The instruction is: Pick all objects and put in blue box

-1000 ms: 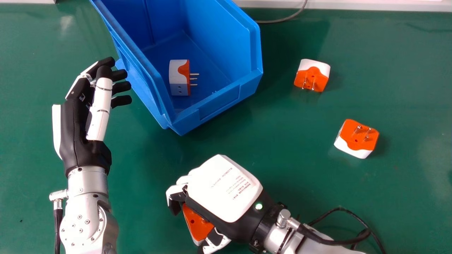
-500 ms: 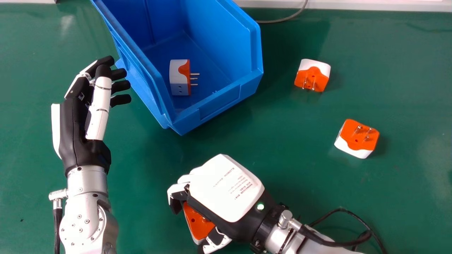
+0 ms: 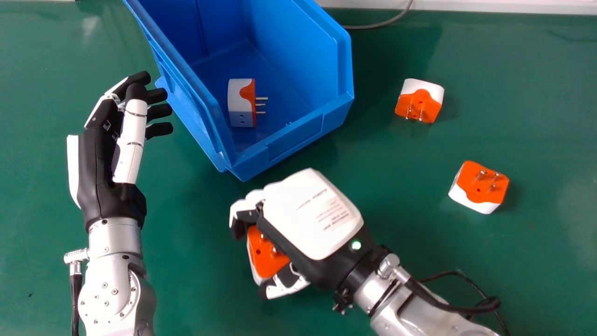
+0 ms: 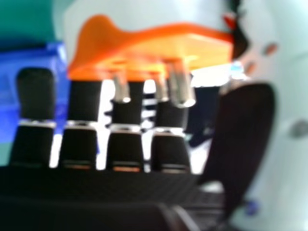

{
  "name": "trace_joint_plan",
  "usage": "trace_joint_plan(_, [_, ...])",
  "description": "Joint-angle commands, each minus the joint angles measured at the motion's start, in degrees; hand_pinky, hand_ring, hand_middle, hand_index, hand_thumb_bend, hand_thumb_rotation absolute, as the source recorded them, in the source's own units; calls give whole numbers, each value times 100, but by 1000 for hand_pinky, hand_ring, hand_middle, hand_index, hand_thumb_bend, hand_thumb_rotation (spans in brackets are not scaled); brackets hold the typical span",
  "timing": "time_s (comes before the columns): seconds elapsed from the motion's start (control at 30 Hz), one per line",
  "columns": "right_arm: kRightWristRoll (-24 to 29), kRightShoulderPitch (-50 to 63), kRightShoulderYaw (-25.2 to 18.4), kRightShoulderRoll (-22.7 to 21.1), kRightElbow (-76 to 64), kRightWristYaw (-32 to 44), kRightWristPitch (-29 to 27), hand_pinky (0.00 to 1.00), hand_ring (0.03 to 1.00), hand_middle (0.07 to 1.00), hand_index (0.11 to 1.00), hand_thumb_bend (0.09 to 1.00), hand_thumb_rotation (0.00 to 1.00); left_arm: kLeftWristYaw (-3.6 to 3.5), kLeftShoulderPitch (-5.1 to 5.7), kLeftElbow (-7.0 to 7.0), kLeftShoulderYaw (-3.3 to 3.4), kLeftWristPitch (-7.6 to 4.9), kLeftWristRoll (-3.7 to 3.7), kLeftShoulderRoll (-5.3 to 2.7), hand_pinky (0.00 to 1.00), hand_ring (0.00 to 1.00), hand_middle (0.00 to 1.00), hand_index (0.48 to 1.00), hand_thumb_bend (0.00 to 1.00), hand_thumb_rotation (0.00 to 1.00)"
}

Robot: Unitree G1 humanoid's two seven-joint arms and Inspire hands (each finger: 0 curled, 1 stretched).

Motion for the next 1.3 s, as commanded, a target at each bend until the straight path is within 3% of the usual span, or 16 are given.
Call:
trace_joint_plan(0.0, [140, -21, -172, 65, -267, -172, -33, 304, 400, 435, 499, 529, 1, -5, -4, -129, -19, -37, 18, 29, 591, 645, 677, 717, 552, 673])
trace_joint_plan(0.23, [371, -61, -598, 35, -784, -49, -27, 305, 400, 438, 499, 527, 1, 15, -13, -125, -31, -48, 59, 37, 591, 645, 676, 717, 552, 673])
trace_joint_plan(0.53, [337, 48, -1100, -15, -1862, 775, 540, 304, 416, 461, 507, 515, 0, -22, 33, -241, -36, 41, -4, 19, 589, 644, 676, 717, 553, 679])
trace_joint_plan(0.67, [335, 64, -1330, -8, -2264, 1002, 749, 302, 422, 474, 507, 511, 0, -37, 37, -173, -26, -18, -8, 18, 589, 645, 677, 718, 553, 681])
trace_joint_plan(0.87, [444, 73, -1551, -13, -2486, 1085, 780, 300, 428, 485, 505, 507, 0, 14, 76, -260, -50, 19, 28, -23, 594, 648, 680, 721, 547, 681])
trace_joint_plan(1.0, [586, 113, -1662, 31, -2468, 856, 634, 300, 428, 485, 505, 507, 0, -18, 115, -274, -79, -39, 30, -35, 594, 648, 680, 721, 547, 681])
trace_joint_plan(1.13, [674, 165, -1740, 23, -2414, 617, 446, 301, 434, 492, 505, 505, 0, 12, 169, -325, -107, -62, 37, -84, 592, 648, 680, 720, 550, 682])
trace_joint_plan(1.27, [774, 219, -1808, 0, -2344, 389, 203, 305, 438, 494, 503, 504, 0, -10, 240, -428, -115, -32, -57, -184, 591, 647, 679, 720, 551, 685])
